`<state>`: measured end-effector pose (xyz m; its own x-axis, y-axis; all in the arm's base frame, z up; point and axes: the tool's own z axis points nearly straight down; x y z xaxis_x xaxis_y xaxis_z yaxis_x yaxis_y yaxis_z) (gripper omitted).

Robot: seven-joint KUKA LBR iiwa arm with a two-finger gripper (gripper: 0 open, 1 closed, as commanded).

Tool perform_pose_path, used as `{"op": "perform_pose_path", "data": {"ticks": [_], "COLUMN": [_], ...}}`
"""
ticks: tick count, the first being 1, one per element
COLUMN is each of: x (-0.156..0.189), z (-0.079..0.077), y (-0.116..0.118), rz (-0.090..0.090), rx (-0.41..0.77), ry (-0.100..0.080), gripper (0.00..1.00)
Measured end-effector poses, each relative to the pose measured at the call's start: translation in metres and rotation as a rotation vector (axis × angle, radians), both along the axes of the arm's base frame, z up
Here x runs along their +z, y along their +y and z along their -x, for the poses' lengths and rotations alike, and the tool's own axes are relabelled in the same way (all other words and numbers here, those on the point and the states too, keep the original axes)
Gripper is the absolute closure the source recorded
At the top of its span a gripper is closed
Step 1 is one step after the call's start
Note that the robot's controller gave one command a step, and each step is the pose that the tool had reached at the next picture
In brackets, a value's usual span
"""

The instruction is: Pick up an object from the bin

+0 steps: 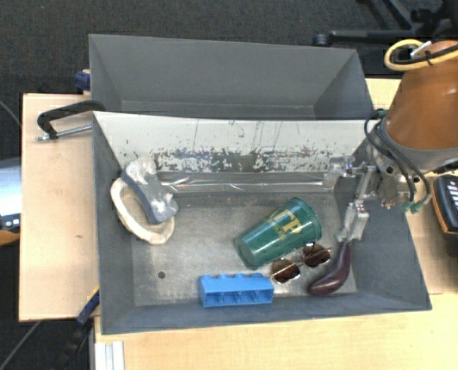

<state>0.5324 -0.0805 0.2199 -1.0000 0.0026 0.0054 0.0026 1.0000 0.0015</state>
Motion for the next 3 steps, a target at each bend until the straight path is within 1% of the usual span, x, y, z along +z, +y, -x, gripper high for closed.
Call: {"op": "perform_pose_path", "data": {"ticks": [1, 2, 3], "x": [0.005, -0.032, -0.058], "z": [-0.001, 0.0, -0.01], "y": [0.0, 0.024, 0.033], "rz": [0.001, 0.001, -0.002], "rx": [0.002, -0.083, -0.067], "ry": [-0.009, -0.009, -0.008], "gripper": [0.0, 0.0, 0.0]}}
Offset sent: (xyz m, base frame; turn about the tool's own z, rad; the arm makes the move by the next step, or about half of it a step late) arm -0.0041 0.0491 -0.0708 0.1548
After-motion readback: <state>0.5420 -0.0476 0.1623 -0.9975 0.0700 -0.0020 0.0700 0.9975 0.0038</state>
